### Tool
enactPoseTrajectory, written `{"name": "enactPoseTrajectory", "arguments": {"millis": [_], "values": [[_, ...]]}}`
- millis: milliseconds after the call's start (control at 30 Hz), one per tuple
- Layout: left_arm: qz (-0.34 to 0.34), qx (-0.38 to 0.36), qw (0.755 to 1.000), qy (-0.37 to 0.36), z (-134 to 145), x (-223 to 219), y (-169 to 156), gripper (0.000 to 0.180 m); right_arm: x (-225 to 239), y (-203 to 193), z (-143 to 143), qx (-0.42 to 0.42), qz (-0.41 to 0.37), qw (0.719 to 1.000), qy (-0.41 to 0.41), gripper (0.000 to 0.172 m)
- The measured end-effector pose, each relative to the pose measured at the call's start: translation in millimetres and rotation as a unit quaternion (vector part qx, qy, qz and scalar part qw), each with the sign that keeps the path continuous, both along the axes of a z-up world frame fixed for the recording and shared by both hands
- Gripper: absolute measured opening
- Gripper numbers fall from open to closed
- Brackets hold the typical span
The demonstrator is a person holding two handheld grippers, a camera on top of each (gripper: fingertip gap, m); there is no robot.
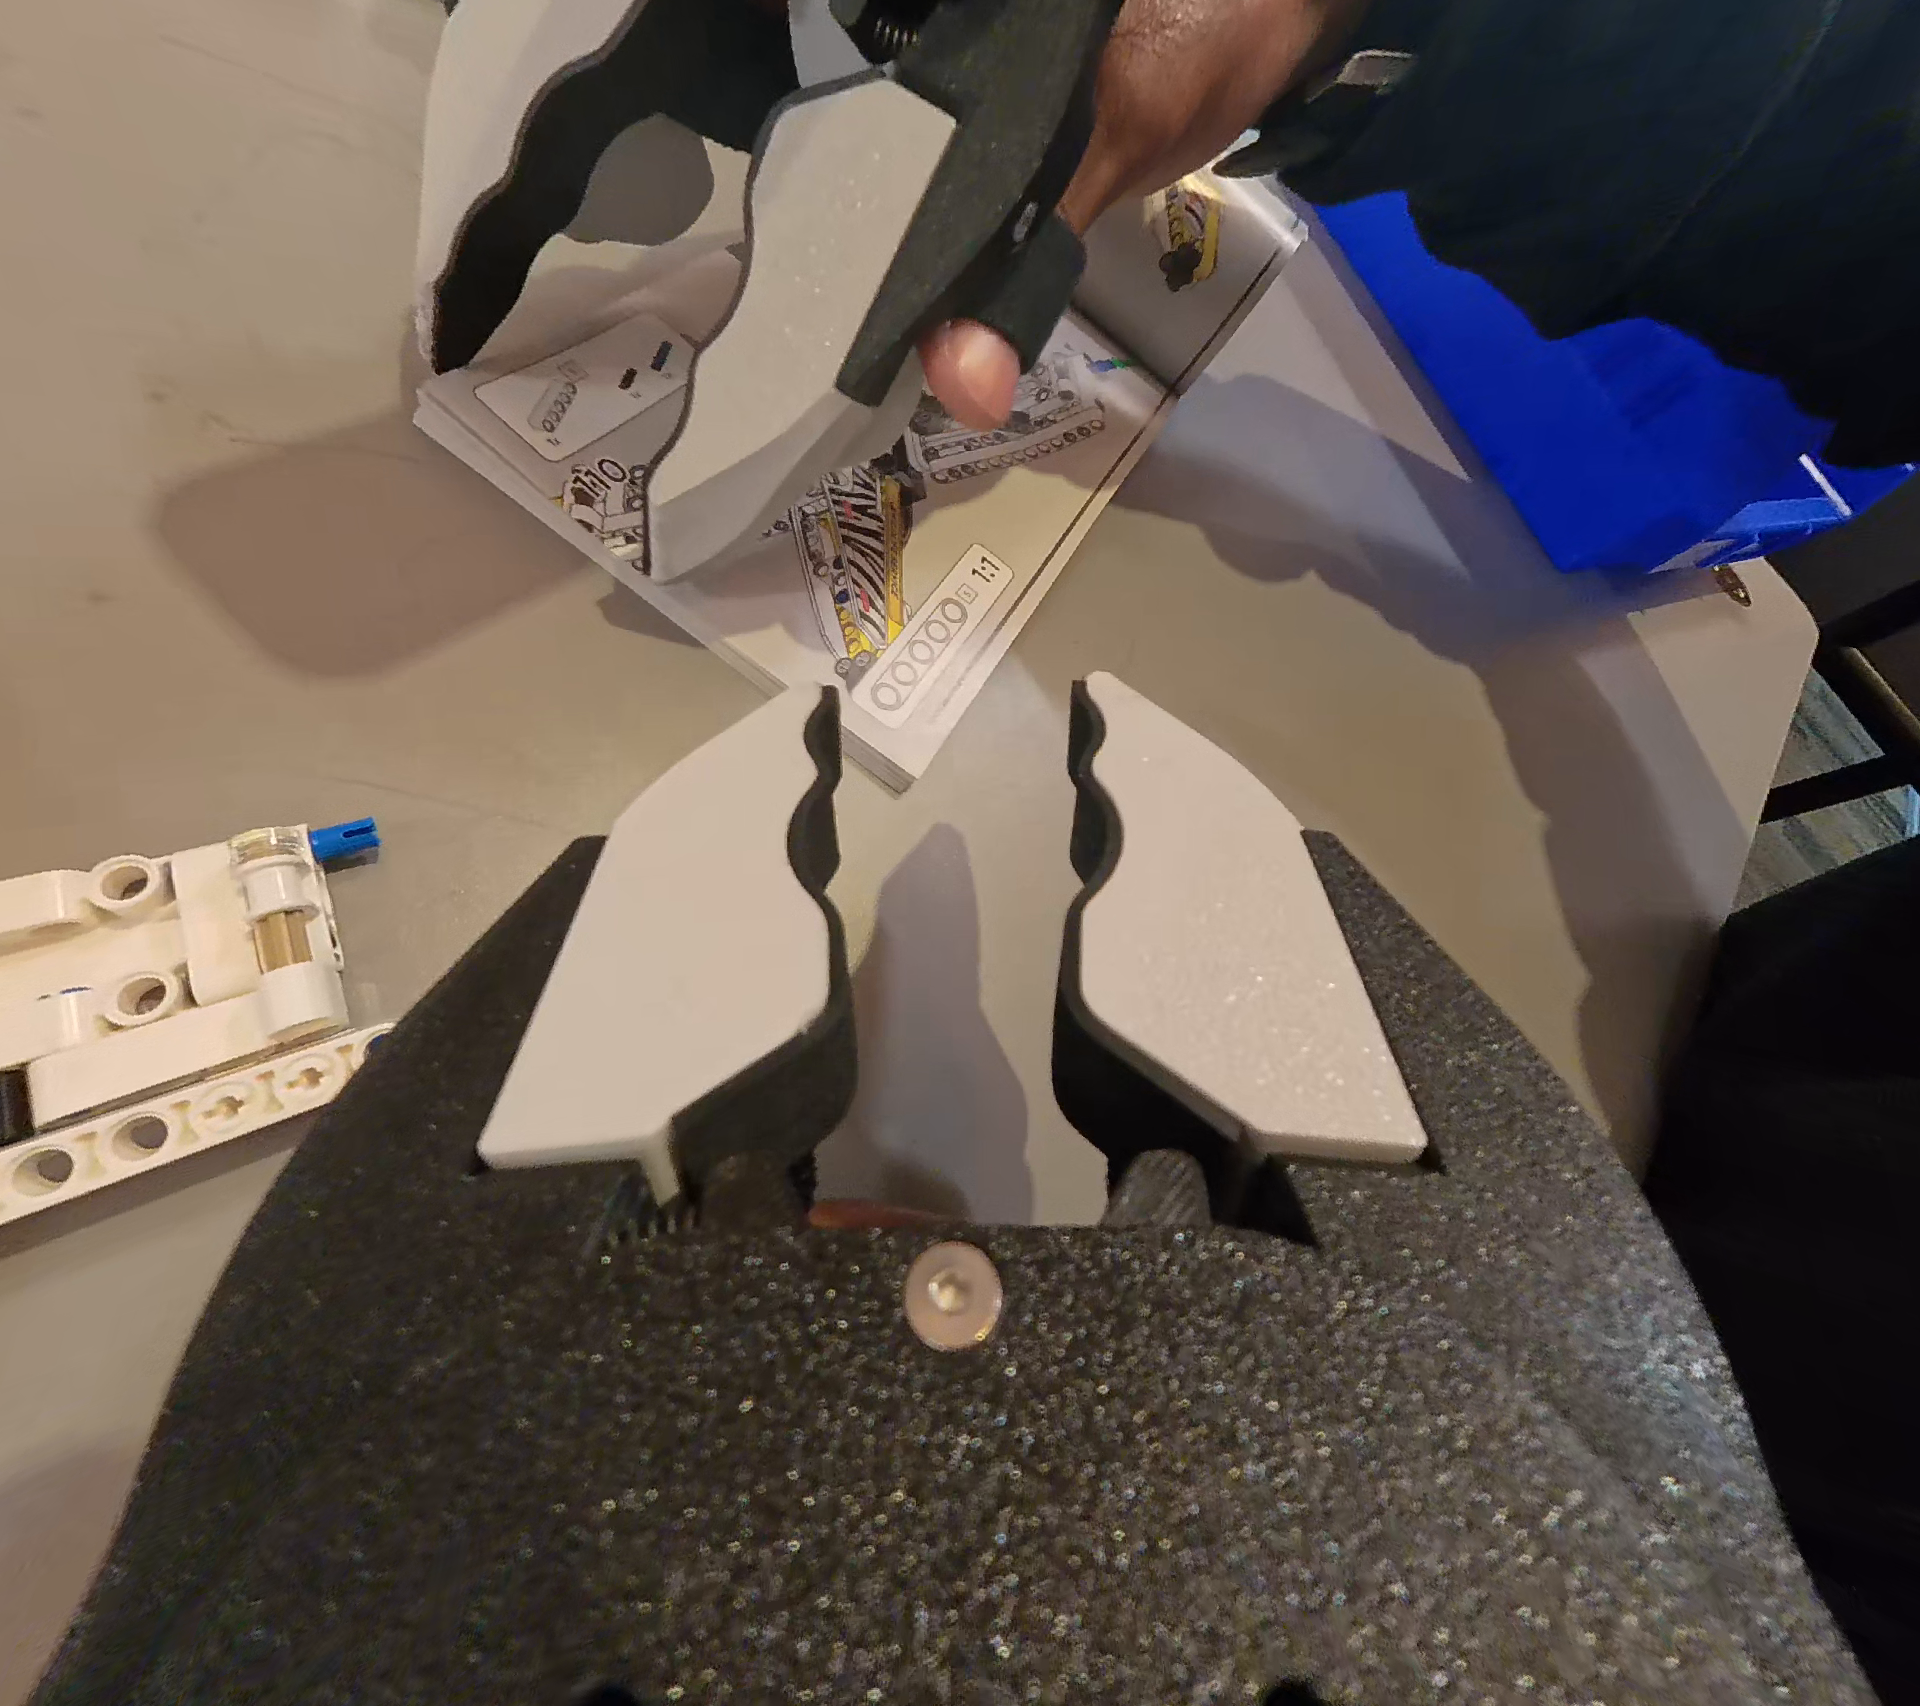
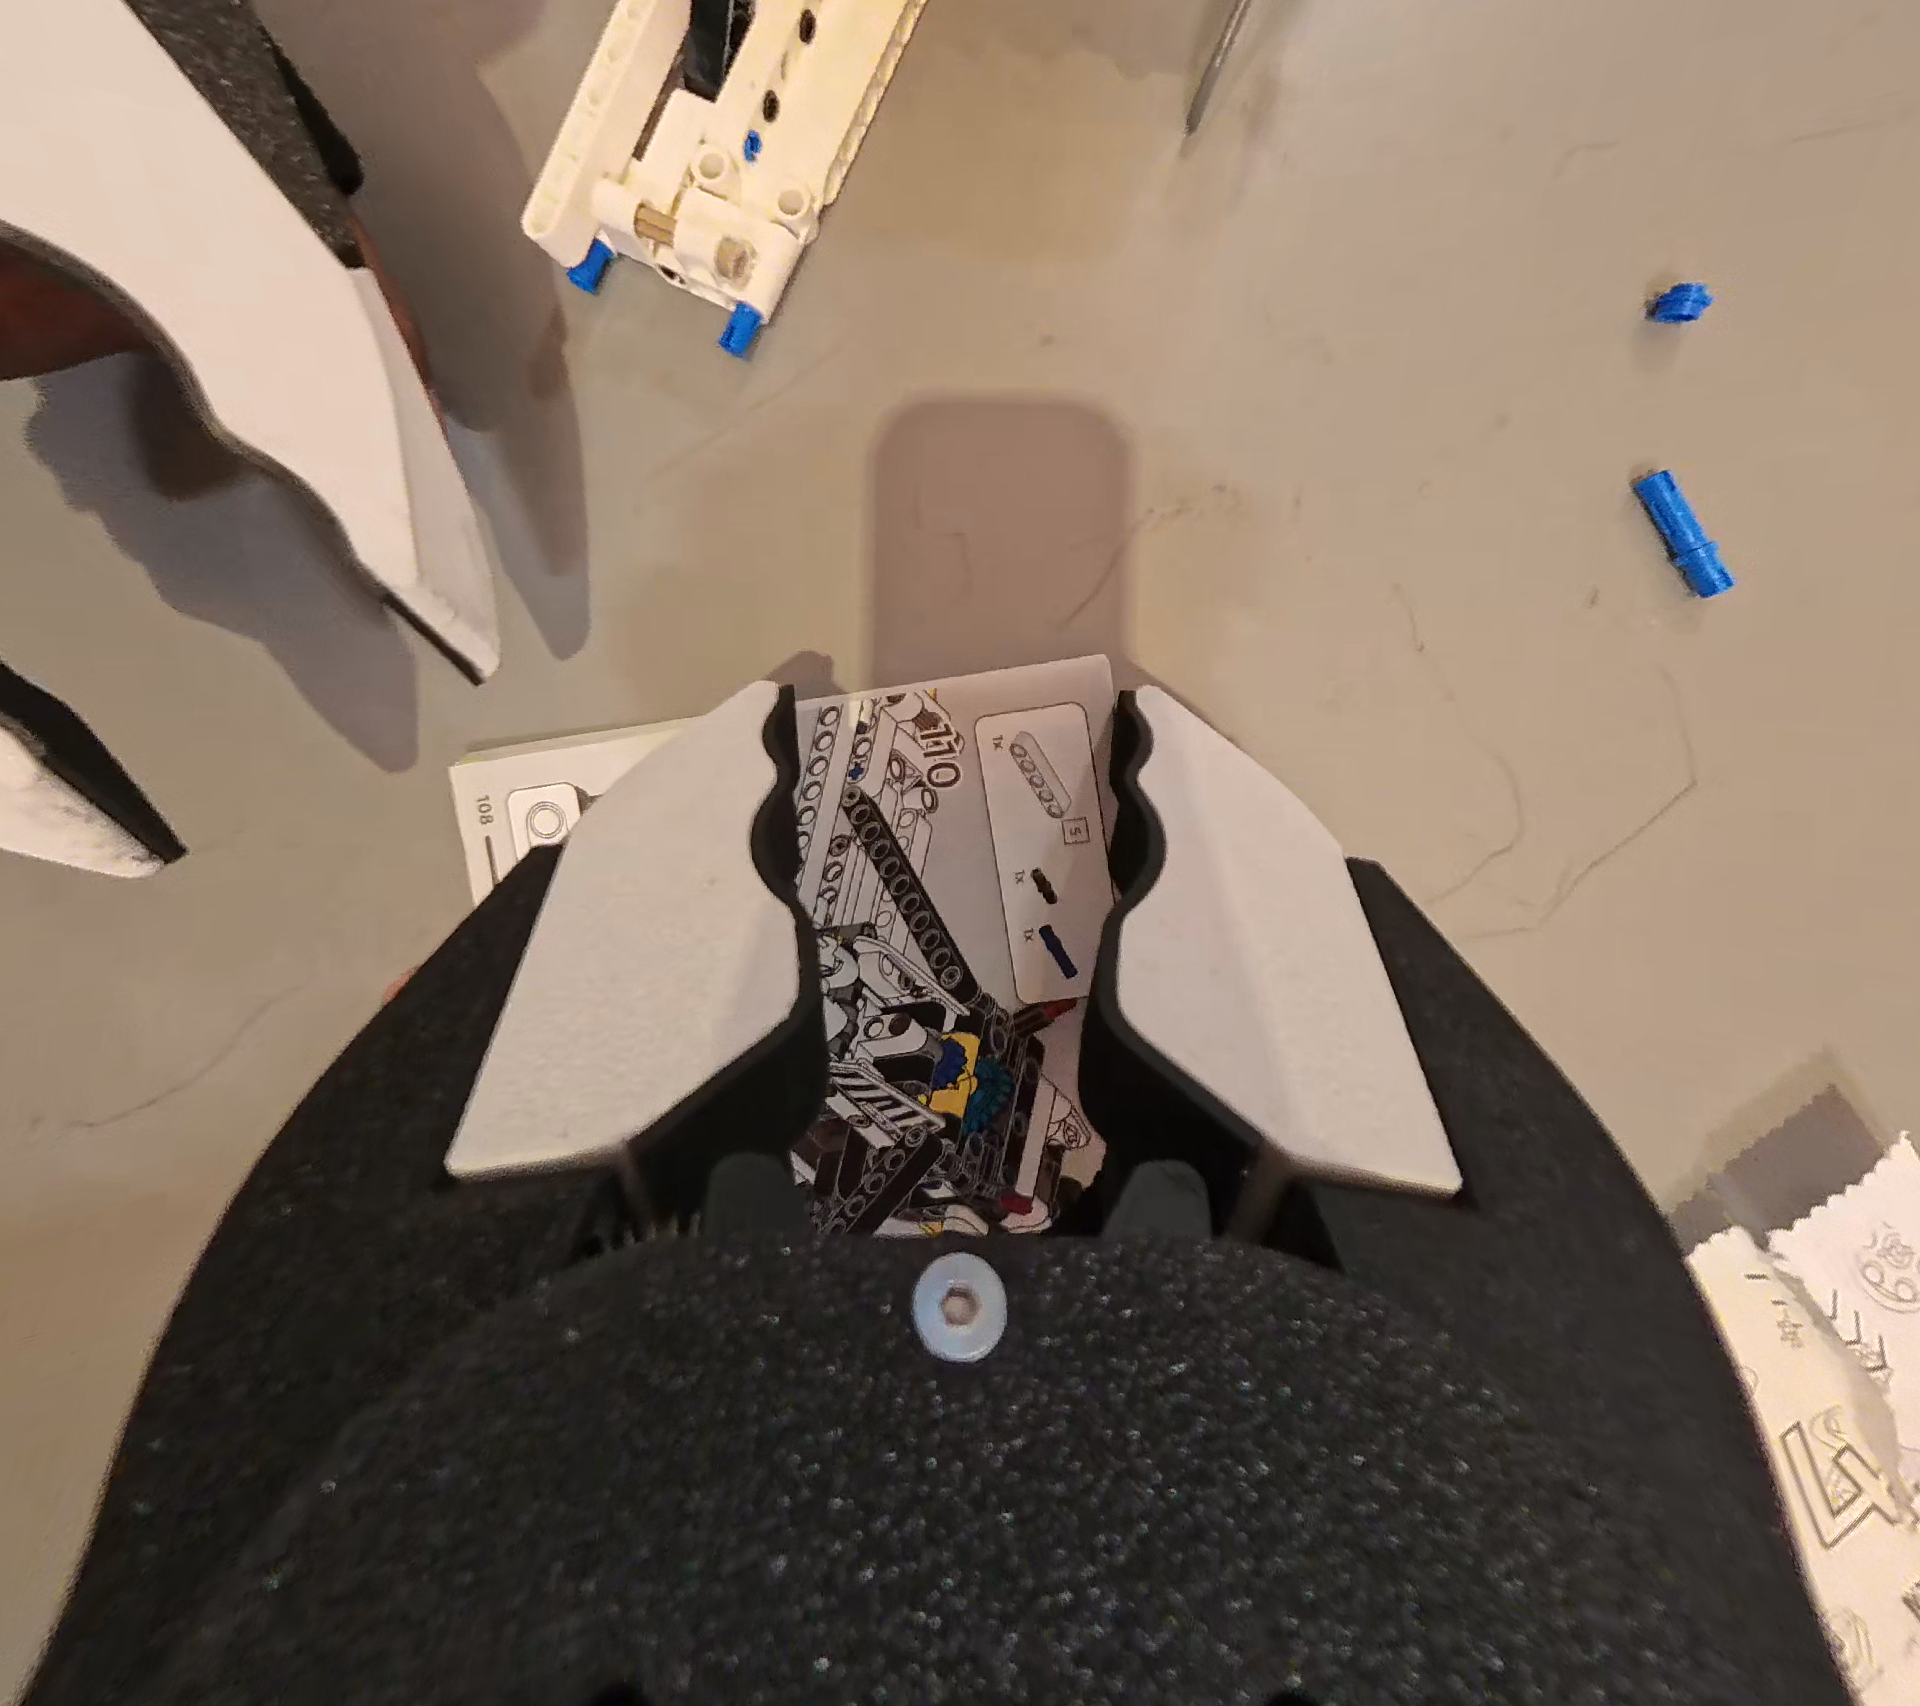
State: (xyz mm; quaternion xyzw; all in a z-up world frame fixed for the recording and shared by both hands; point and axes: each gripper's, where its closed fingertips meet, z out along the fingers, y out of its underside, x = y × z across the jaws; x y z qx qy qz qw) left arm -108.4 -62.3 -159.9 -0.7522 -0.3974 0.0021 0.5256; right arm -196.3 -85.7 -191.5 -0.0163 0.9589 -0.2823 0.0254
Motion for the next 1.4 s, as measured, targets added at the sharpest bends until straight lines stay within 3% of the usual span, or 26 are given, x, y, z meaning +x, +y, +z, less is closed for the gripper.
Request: {"name": "enactPoseTrajectory", "arguments": {"millis": [1200,1400], "values": [[0.001,-0.007,1.0,0.001,-1,0,-1,0.043,9,13,8,-0.008,0.003,0.999,0.044,0.058],[0.003,-0.005,1.0,0.002,-1,0,-1,0.042,29,15,11,-0.015,0.061,0.996,0.06,0.064]]}}
